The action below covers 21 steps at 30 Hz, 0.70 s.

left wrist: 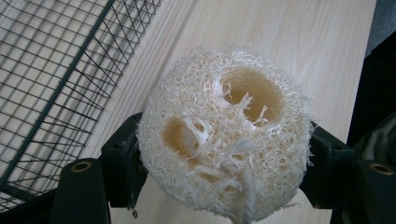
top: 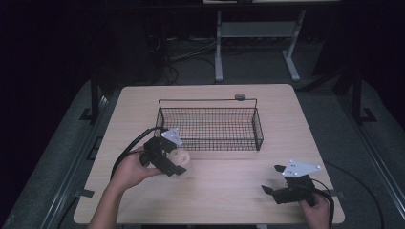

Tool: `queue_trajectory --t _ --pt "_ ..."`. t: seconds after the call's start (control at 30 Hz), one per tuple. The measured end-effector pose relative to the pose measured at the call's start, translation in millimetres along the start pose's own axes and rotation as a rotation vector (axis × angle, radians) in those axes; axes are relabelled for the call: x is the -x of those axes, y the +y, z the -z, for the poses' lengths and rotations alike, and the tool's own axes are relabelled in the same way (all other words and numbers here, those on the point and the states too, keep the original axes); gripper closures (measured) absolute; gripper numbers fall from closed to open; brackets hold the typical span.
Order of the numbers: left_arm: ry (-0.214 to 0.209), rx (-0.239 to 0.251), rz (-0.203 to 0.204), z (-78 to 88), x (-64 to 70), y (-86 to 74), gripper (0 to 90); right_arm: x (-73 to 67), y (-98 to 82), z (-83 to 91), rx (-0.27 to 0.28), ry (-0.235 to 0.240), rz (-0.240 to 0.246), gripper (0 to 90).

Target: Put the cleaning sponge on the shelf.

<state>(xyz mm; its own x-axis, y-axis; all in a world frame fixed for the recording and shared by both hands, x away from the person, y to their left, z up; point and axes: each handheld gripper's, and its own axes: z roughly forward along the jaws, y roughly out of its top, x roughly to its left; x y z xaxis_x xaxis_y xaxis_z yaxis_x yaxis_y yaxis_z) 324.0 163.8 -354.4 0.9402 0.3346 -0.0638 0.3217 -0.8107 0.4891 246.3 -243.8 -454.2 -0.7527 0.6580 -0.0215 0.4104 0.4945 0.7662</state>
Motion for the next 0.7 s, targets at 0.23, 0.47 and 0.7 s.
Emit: queue_trajectory --t 0.23,0.47,0.7 --pt "-0.008 0.007 0.000 5.4 -4.3 7.9 27.9 0.2 0.1 0.1 0.004 0.000 0.000 13.5" --pt "-0.002 0.006 -0.003 11.4 -9.3 15.8 27.9 0.1 0.8 -0.5 0.008 0.002 0.003 13.5" --pt "-0.002 0.009 -0.006 17.4 -15.9 28.0 27.9 0.0 1.1 -0.7 0.005 0.001 0.001 13.5"
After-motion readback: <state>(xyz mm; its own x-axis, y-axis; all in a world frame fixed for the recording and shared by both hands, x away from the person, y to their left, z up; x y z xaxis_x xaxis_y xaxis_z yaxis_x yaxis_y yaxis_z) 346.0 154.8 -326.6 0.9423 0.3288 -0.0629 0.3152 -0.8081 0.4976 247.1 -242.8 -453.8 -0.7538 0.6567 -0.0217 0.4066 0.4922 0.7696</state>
